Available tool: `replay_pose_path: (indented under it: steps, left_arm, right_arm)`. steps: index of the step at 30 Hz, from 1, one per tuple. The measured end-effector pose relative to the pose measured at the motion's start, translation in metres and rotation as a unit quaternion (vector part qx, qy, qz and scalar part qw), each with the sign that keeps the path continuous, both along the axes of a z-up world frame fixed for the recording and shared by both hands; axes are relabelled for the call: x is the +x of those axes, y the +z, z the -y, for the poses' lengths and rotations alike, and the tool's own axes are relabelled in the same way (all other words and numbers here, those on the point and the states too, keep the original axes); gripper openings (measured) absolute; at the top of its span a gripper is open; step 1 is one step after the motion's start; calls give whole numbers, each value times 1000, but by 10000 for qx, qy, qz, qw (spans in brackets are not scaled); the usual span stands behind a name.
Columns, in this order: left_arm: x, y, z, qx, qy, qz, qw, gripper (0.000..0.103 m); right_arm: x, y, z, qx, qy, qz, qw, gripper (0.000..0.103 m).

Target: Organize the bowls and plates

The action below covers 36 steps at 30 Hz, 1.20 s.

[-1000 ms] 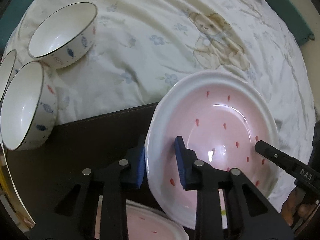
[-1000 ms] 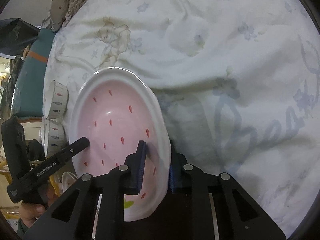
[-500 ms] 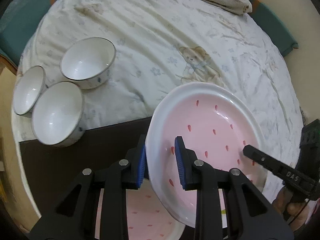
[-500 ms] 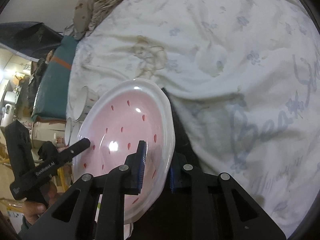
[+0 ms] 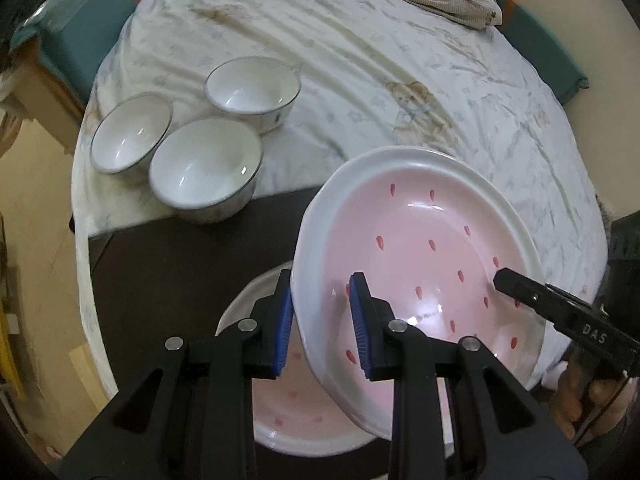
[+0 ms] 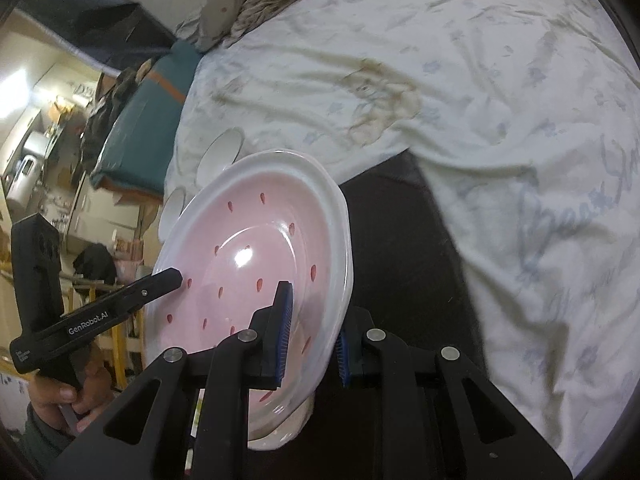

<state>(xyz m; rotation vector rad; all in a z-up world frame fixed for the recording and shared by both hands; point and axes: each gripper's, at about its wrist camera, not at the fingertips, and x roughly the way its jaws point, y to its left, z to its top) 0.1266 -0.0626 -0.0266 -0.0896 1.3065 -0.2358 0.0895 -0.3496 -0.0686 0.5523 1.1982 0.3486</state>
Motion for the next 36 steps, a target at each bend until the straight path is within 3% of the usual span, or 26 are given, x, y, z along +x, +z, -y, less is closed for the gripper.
replay_pose_path:
  steps: [3,13,22,36]
  left_arm:
    - [-17,3,-20,-147,40,-9,9999,23]
    - [-53,7,-44,-88,-201,109,9997,23]
    - [-56,-18,-56,19,-58,-9,10000,23]
    - [-50,-50,-64,318,100,-255,9991,23]
  right_arm:
    - [-15,3,-16,-15,76,31,10000,21]
    - [-53,6,-48,14,439,94,9990,21]
    - [-70,-10,-69,-221,474,-50,9986,21]
    - [-60,-42,-89,-395,668,-425,9961,22]
